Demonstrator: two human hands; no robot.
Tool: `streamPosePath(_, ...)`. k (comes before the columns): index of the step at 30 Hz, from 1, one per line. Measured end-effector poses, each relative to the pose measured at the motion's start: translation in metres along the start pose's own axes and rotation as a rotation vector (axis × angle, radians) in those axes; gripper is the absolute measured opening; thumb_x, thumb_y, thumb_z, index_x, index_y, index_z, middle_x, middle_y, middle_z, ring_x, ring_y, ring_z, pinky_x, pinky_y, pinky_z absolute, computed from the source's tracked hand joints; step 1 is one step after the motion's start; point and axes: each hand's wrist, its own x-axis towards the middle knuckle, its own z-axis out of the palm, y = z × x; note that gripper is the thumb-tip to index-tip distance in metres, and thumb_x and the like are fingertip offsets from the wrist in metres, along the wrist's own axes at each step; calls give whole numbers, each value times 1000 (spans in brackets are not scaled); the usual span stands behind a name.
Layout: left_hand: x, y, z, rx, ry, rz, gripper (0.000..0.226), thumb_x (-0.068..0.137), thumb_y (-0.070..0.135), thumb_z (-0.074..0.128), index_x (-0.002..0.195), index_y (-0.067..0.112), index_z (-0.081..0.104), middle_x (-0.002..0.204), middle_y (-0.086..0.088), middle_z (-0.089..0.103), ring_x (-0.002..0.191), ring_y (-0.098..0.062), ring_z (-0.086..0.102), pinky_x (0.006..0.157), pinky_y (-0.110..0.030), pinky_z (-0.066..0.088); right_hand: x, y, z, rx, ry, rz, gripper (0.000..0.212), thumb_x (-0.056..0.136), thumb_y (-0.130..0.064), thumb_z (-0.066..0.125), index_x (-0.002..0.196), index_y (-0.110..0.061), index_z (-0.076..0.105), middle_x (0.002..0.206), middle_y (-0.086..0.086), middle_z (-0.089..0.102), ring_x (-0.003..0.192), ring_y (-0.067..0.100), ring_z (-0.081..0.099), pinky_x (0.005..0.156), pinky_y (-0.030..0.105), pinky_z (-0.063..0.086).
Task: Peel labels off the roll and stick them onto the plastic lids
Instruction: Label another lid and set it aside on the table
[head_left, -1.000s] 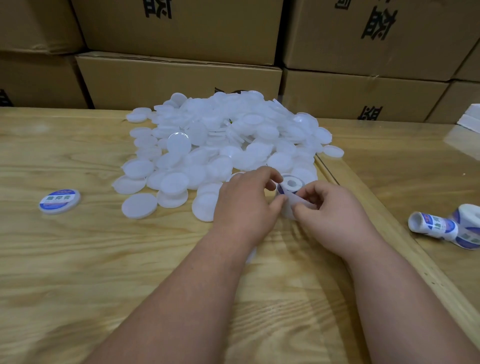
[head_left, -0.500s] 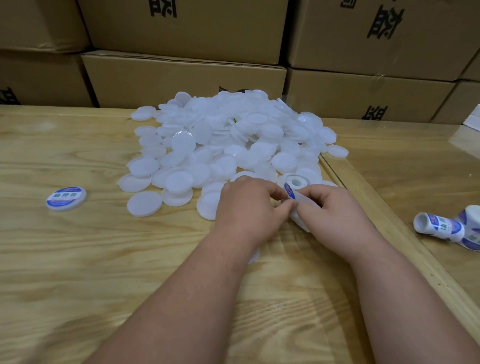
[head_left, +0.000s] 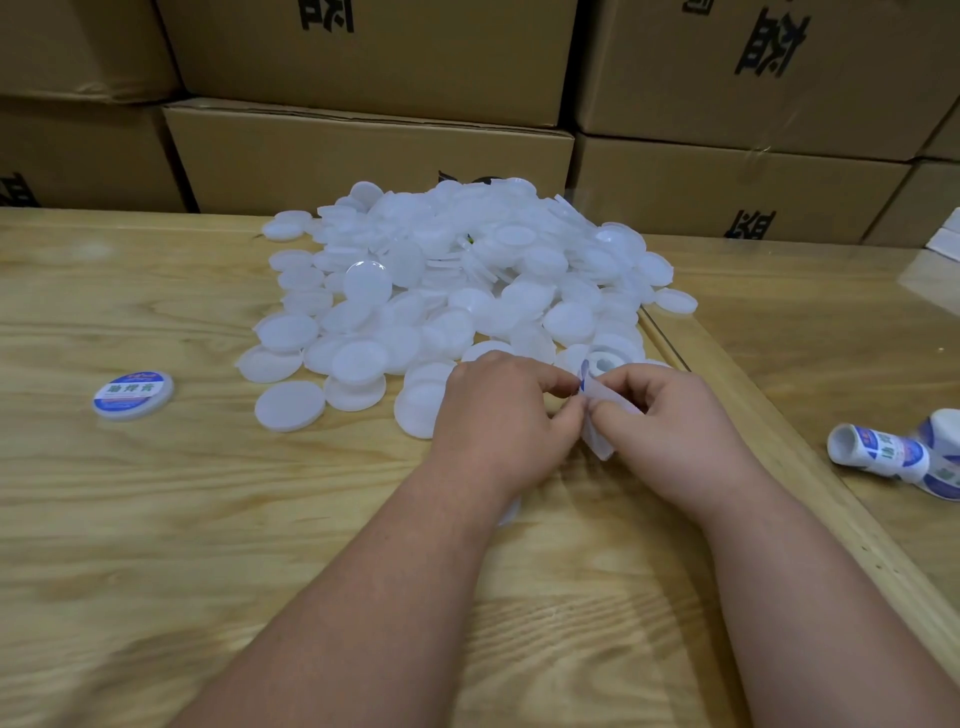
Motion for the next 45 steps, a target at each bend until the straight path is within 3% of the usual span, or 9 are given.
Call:
streamPosePath(5,2,0,-1,-27,27,-58,13,86,44,67,87,37,78,80,15,70,94,-11,60,94,-40,48,-2,-3,0,-1,9,-1,15,87,-17,68,76,-26,74,74,1,72,58,7,58,51,16,44)
streamPosePath(9,0,0,-1,-51,0,-9,17,83,47,63,87,38,77,80,18,67,96,-10,58,94,-39,48,-2,-4,1,24,26,37,7,86,-17,68,81,-20,70,74,4,76,73,25,71,65,34,56)
streamPosePath(15,2,-4,1,-75,40,15,16,87,48,69,94,37,78,79,27,56,103,-11,56,99,-40,45,-3,-6,0,39,15,25,19,88,-16,64,80,-28,77,82,2,71,67,12,58,60,29,46)
streamPosePath(20,2,-5,1,-93,62,40,17,88,44,65,92,35,79,83,23,64,102,-12,58,98,-43,46,-1,-4,0,61,2,33,24,86,-10,59,85,-26,76,63,-11,61,48,4,44,41,14,34)
streamPosePath(24,1,-4,-3,-80,68,38,24,85,44,56,88,34,78,82,22,69,99,-12,60,96,-43,47,0,-2,1,20,28,30,27,85,-10,58,93,-29,75,67,-24,64,53,-4,52,45,8,35)
streamPosePath(28,-2,-11,-13,-97,140,-6,20,85,39,56,82,33,75,82,21,72,93,-11,63,92,-43,50,1,0,1,-61,105,32,21,82,-12,59,89,-29,71,77,-14,68,59,2,56,48,17,42)
streamPosePath(33,-17,-29,-37,-234,296,-197,18,88,33,68,72,40,66,83,36,68,85,15,60,70,-4,42,0,0,3,-130,189,55,15,82,-16,59,81,-29,67,72,-15,66,59,5,55,49,22,39)
streamPosePath(39,-40,-40,-61,-591,372,-321,9,87,25,71,91,32,68,59,15,65,51,0,54,49,-9,40,-7,-16,20,-179,334,-268,20,87,-28,71,106,-31,68,102,-26,56,105,-1,54,85,0,33)
streamPosePath(45,-38,-37,-57,-546,309,-292,13,87,22,71,90,34,69,67,14,71,53,0,56,52,-7,41,-14,-25,42,-67,274,-367,26,84,-44,67,107,-33,65,107,-19,59,103,6,58,88,7,37)
